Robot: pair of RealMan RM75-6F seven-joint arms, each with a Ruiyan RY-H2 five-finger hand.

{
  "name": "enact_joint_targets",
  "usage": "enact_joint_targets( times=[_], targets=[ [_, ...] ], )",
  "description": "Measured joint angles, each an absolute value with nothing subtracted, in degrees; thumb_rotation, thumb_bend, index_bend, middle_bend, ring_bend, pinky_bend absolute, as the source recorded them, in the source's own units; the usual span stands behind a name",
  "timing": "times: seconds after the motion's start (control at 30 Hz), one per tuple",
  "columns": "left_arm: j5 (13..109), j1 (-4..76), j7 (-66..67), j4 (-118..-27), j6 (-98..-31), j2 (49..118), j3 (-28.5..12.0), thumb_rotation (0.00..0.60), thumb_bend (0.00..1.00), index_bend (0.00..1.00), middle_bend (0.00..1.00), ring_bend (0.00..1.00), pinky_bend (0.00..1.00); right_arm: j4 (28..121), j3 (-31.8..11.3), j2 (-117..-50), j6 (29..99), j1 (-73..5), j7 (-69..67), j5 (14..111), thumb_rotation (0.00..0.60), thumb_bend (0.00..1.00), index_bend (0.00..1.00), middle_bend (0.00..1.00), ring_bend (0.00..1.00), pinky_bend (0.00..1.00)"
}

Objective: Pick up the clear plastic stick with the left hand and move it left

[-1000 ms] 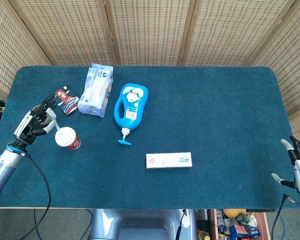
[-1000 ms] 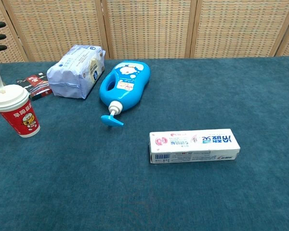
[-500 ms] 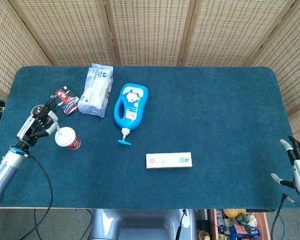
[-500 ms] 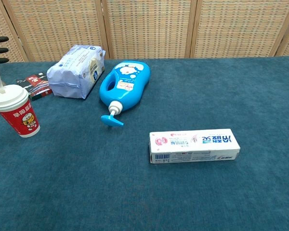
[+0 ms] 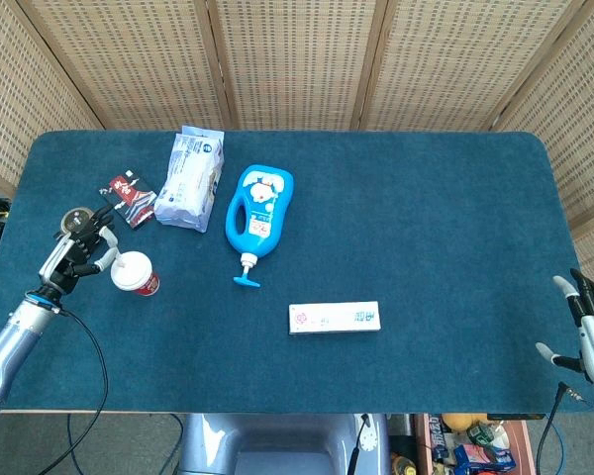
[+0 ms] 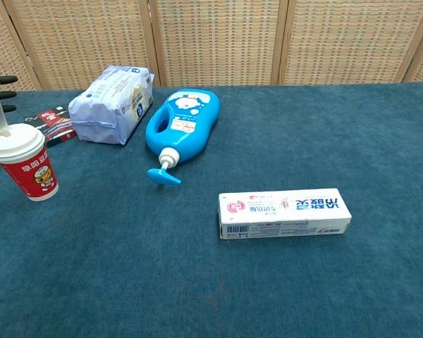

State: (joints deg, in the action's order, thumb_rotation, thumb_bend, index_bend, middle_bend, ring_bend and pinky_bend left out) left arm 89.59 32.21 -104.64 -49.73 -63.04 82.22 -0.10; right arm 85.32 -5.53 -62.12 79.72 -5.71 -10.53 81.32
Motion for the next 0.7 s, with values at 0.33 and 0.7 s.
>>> enact_joint_targets(
  times=[0.33,0.7],
  targets=[
    [90.48,32.22,-105.23,-48.42,-63.75,82.67,0.77,0.6,0.48,0.42,0.0,0.0,0.0,85.33,-5.48,-62.01,79.82,-5.65,-10.71,81.46,0.6,0.0,0.0,0.0,0.0,0.0],
    [90.86,31.63,-106.0,-48.42,-65.54,82.05,1.27,0.6,0.47,0.08,0.0,0.0,0.0,85.58,-5.34,-61.95,80.24,-5.57,-10.67,81.93,0.6,0.0,0.0,0.0,0.0,0.0]
  ],
)
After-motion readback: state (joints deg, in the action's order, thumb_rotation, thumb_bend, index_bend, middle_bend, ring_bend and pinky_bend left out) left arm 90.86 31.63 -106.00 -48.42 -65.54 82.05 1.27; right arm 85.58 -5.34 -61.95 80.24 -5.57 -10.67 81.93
